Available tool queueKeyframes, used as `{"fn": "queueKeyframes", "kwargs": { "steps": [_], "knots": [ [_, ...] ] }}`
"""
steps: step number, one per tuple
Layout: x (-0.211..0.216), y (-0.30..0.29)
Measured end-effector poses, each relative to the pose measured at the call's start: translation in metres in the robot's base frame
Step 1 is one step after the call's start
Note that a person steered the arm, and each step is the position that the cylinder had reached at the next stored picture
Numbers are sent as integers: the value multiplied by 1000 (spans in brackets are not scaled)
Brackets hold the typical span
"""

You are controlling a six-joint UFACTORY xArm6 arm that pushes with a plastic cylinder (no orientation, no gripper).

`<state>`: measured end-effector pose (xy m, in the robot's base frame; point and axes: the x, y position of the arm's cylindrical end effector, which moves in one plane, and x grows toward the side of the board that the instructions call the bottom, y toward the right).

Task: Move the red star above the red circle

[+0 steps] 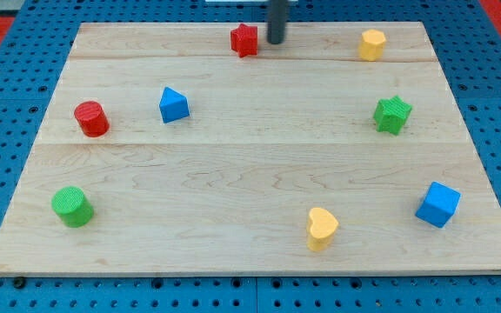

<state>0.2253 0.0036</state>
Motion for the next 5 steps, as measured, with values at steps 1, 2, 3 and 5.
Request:
{"fn": "queueKeyframes", "kwargs": {
  "steps": [1,2,3,5],
  "knots": [
    [8,-51],
    [25,-63],
    [25,-85],
    [50,-131]
  ]
}}
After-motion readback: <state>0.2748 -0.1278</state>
